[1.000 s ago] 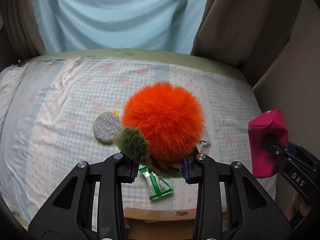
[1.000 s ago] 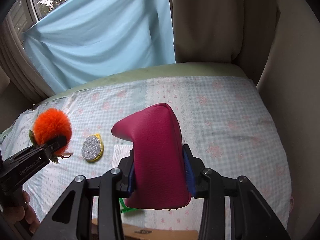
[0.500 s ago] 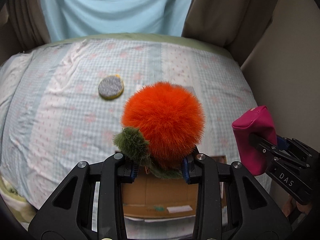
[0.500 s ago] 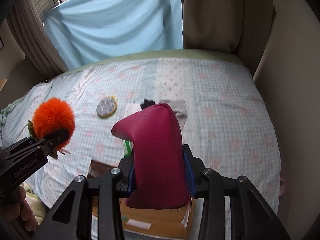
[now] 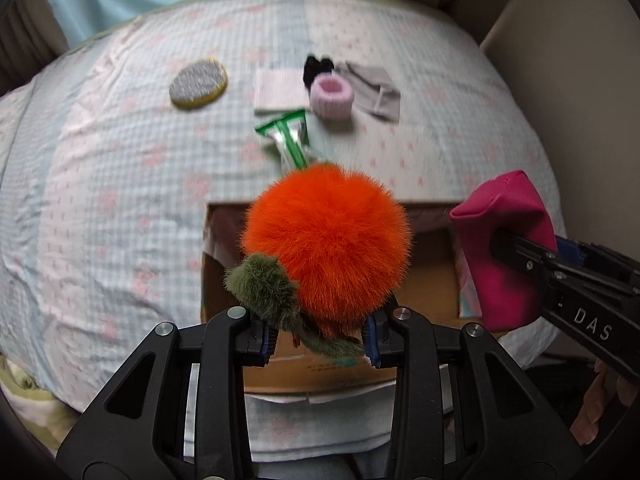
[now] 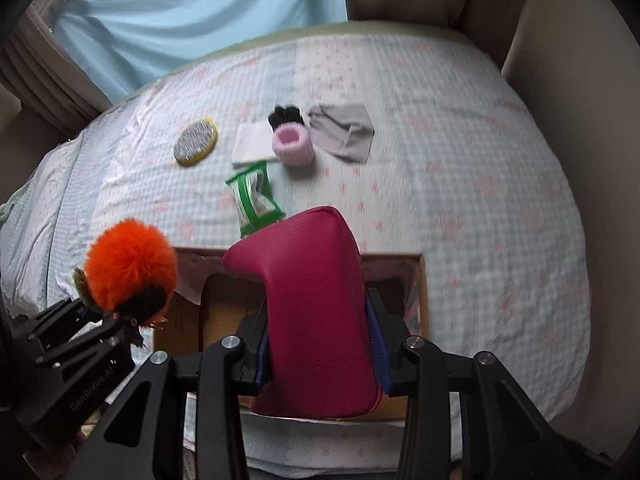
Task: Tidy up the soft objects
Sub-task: 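Carry the pompom and pink pouch over the cardboard box with both tools, then open both tools to drop the pompom and pouch into the box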
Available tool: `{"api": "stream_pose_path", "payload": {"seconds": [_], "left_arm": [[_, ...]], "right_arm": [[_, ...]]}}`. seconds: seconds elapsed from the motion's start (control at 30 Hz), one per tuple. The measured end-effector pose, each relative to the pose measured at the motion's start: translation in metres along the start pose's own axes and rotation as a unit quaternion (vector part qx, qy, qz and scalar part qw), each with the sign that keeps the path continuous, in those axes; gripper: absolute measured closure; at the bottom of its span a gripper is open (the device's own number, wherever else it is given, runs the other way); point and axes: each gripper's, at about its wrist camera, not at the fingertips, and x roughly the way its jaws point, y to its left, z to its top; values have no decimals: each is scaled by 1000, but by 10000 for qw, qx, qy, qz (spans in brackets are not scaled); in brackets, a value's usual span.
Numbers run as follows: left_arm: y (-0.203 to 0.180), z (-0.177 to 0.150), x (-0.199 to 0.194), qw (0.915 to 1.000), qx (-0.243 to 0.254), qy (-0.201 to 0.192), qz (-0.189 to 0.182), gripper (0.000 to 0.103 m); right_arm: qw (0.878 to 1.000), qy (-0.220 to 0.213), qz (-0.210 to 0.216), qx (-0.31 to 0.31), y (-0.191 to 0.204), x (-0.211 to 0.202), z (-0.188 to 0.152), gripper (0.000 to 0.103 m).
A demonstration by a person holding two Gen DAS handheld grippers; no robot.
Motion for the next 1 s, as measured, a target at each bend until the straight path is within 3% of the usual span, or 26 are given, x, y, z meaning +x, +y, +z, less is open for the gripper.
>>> {"api": "stream_pose_path", "payload": {"seconds": [0.33,0.63,0.67,0.7,0.73,0.77,0.8,0.83,0.93,1.0], "left_arm": [[-10,-14,102,9948,552,853,84,73],[-12,-12,129,9880,932,1213,231,72],[-13,-11,126,9884,979,1151,157,61],[-15,-10,124,9878,1046,1140,152,31],[-17,-10,122,9862,1163,1141,306,13],[-19,-10,119,9851,1261,1082,435,1],[-20,-11,116,9842,1361,1016,491,1],[-21,-13,113,9829,1455,1016,495,0],[-17,-16,110,9823,1443,1092,484,0],[-14,-17,107,9835,1349,1102,489,0]], "right_arm": [[9930,1002,-15,632,-12,98,-30,66],[9853,1439,-91,920,-21,146,-33,64],[9849,1465,-94,923,-22,148,-33,64],[9841,1520,-77,920,-23,149,-33,61],[9831,1585,-54,915,-23,151,-33,53],[9822,1639,-15,912,-23,153,-34,45],[9821,1650,29,907,-23,154,-34,11],[9825,1610,57,933,-24,155,-34,0],[9840,1368,232,1115,-28,152,-32,0],[9861,1322,132,1002,-28,149,-32,0]]}}
